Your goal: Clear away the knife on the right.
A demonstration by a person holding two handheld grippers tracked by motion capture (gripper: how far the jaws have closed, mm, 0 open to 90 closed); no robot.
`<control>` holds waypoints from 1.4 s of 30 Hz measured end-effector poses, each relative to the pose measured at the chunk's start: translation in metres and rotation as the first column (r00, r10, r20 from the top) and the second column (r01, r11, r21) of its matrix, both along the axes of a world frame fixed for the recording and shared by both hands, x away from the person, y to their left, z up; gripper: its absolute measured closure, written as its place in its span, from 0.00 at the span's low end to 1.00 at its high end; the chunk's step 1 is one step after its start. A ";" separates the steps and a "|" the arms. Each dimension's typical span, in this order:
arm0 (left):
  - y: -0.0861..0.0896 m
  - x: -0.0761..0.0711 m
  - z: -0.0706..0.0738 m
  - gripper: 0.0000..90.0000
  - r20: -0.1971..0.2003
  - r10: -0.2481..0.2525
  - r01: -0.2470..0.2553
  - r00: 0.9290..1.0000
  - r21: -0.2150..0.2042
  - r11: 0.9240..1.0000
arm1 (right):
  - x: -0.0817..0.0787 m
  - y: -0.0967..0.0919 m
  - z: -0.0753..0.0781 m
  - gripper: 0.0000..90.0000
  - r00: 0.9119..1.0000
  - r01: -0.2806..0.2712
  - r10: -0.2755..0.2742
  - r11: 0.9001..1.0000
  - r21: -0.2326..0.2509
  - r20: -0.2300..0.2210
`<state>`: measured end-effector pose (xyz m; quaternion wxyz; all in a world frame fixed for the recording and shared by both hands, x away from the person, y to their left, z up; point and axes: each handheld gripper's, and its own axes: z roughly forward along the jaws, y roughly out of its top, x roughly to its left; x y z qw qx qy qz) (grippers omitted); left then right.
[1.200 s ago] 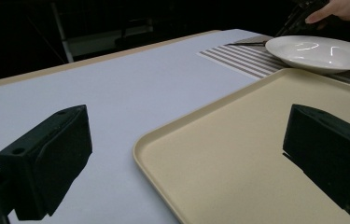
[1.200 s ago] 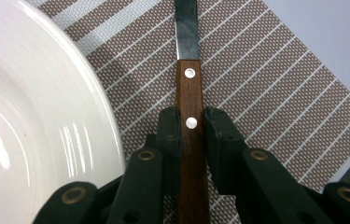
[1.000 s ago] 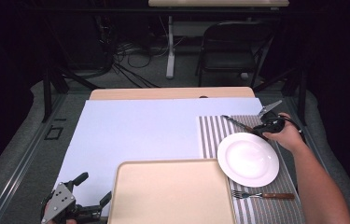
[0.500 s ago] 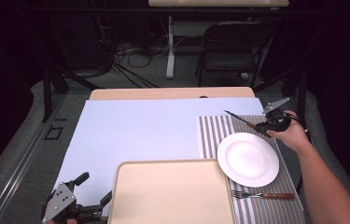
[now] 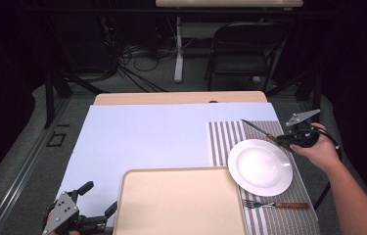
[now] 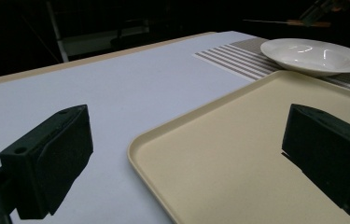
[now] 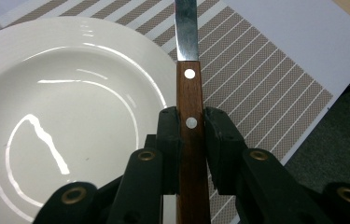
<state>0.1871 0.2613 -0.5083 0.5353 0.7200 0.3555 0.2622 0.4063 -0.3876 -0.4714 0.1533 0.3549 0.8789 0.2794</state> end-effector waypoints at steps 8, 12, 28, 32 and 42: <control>-0.001 -0.001 0.000 0.03 0.002 -0.017 0.016 1.000 0.010 1.000 | -0.043 0.001 0.011 0.85 0.999 0.036 -0.036 0.999 0.025 0.007; -0.001 -0.001 0.000 0.02 0.000 -0.020 0.020 1.000 0.007 1.000 | -0.056 0.003 0.012 0.85 0.999 0.047 -0.047 0.999 0.020 0.015; -0.005 -0.001 -0.001 0.02 -0.001 -0.028 0.028 1.000 0.019 0.999 | -0.102 0.029 0.015 0.85 0.996 0.078 -0.080 0.996 0.040 0.040; -0.005 -0.002 0.000 0.02 0.001 -0.027 0.027 1.000 0.017 0.999 | -0.118 0.033 0.011 0.85 0.995 0.085 -0.086 0.996 0.028 0.042; -0.005 -0.004 0.002 0.03 0.011 -0.025 0.025 1.000 0.006 1.000 | -0.156 0.041 0.003 0.85 0.992 0.108 -0.109 0.994 0.032 0.059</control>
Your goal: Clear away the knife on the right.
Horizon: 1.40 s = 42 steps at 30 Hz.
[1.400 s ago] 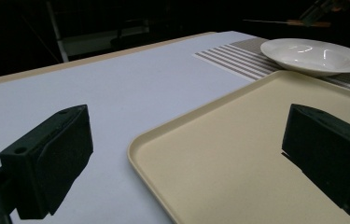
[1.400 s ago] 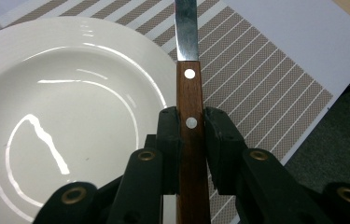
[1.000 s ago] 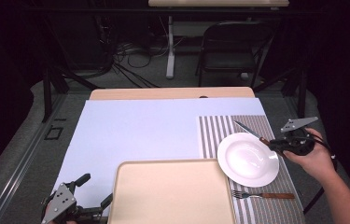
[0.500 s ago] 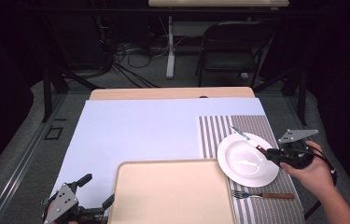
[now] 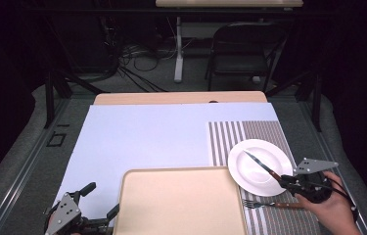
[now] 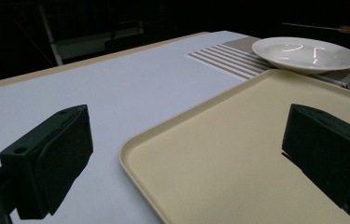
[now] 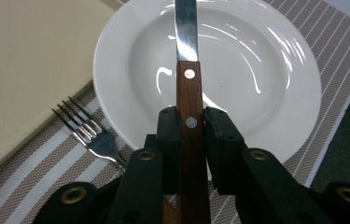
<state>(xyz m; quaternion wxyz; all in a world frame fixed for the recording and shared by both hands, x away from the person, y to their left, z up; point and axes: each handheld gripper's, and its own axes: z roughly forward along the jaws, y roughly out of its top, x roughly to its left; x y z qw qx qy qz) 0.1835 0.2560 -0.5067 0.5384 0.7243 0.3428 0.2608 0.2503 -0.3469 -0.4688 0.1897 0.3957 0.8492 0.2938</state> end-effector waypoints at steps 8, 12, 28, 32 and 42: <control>0.000 -0.001 0.000 0.02 -0.001 0.000 0.000 1.000 0.001 1.000 | -0.022 0.016 -0.007 0.85 1.000 0.012 -0.012 1.000 0.012 0.005; 0.000 0.000 0.000 0.02 -0.001 -0.004 0.004 1.000 0.004 1.000 | -0.028 0.027 -0.009 0.85 1.000 -0.014 0.014 1.000 0.014 0.002; -0.002 0.000 0.000 0.03 0.001 -0.007 0.007 1.000 0.004 1.000 | -0.049 0.105 -0.020 0.85 0.991 -0.132 0.132 0.991 0.018 -0.010; -0.001 0.000 0.000 0.02 -0.001 -0.010 0.010 1.000 0.007 1.000 | -0.059 0.119 -0.026 0.85 0.988 -0.154 0.154 0.988 0.009 -0.026; -0.003 0.003 -0.001 0.02 -0.012 -0.020 0.020 1.000 0.018 1.000 | -0.063 0.132 -0.053 0.85 0.983 -0.173 0.176 0.983 0.057 -0.050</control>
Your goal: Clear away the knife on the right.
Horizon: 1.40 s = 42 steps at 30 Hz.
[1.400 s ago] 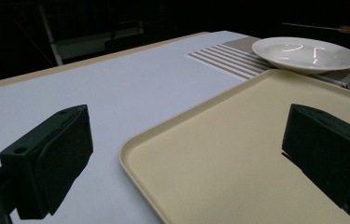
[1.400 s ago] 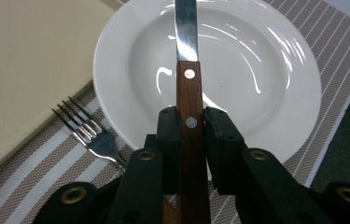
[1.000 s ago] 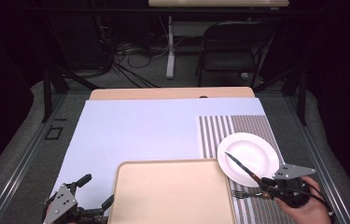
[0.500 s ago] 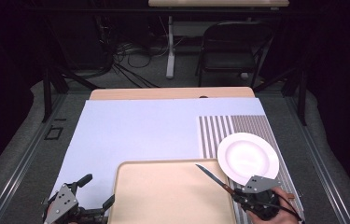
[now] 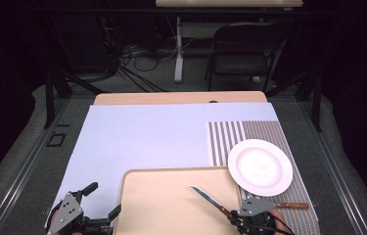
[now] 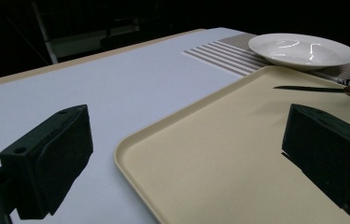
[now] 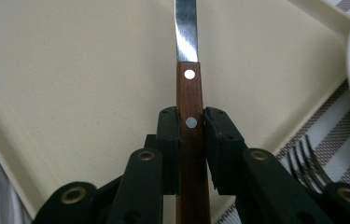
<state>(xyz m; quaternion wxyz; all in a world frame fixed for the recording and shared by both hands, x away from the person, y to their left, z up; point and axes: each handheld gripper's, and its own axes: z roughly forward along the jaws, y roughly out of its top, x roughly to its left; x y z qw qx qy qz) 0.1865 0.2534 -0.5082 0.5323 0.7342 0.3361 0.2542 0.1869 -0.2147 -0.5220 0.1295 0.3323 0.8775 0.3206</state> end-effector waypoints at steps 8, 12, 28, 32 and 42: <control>0.000 0.001 -0.001 0.02 -0.002 -0.002 0.002 1.000 -0.005 1.000 | 0.005 0.009 -0.011 0.85 1.000 -0.024 0.024 1.000 -0.005 -0.018; 0.000 0.001 -0.001 0.03 -0.002 -0.003 0.003 1.000 -0.001 1.000 | 0.006 0.012 -0.019 0.85 0.999 -0.023 0.022 1.000 -0.013 -0.031; 0.001 0.001 -0.001 0.02 -0.002 -0.001 0.001 1.000 -0.003 1.000 | 0.005 0.009 -0.023 0.85 0.998 -0.011 0.011 1.000 -0.002 -0.056; 0.001 0.001 -0.002 0.02 -0.003 -0.002 0.002 1.000 -0.001 1.000 | 0.005 0.008 -0.022 0.85 0.998 -0.011 0.011 1.000 -0.006 -0.066; 0.001 0.001 -0.002 0.03 -0.004 -0.002 0.002 1.000 -0.002 1.000 | 0.005 0.008 -0.024 0.83 0.999 -0.009 0.009 1.000 0.003 -0.049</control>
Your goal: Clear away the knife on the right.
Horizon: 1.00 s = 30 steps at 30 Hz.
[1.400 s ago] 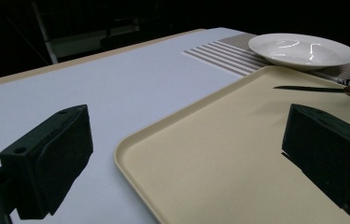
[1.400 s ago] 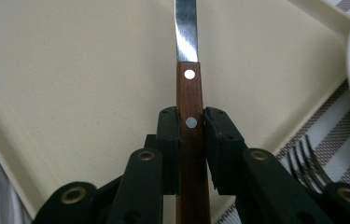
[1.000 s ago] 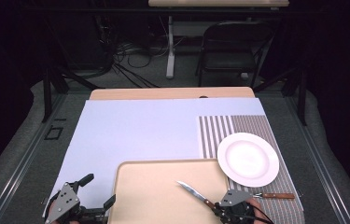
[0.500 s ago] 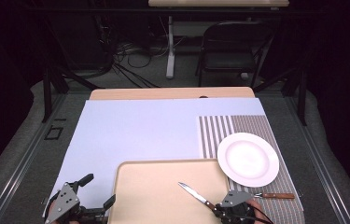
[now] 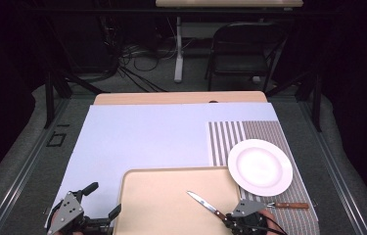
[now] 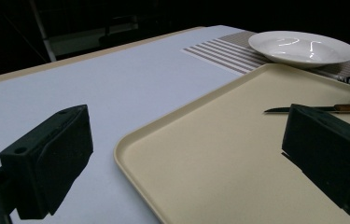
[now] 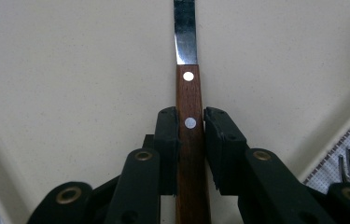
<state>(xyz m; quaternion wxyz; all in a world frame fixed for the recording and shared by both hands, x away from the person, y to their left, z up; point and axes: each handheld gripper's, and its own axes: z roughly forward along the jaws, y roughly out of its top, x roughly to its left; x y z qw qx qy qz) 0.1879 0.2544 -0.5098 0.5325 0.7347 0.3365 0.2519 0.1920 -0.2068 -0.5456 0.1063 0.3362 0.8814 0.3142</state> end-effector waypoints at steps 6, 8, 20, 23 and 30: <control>0.000 0.000 0.000 0.02 -0.001 0.000 0.000 1.000 -0.002 1.000 | -0.001 0.001 0.000 0.78 1.000 -0.001 0.001 1.000 0.002 0.005; 0.000 0.000 0.000 0.03 0.000 -0.002 0.002 1.000 -0.003 1.000 | -0.001 0.001 0.001 0.76 1.000 -0.007 0.007 1.000 -0.001 0.013; 0.001 -0.001 0.001 0.03 0.001 0.007 -0.007 1.000 -0.007 1.000 | -0.005 0.002 0.028 0.91 0.999 -0.018 0.017 0.999 0.033 0.040; 0.001 -0.001 0.001 0.02 0.003 0.007 -0.007 1.000 -0.005 1.000 | -0.003 0.003 0.030 0.97 0.999 -0.023 0.023 0.999 0.030 0.022; 0.000 -0.001 0.000 0.03 -0.003 0.007 -0.007 1.000 -0.007 1.000 | 0.007 0.024 0.027 1.00 0.998 -0.065 0.064 0.997 0.034 0.017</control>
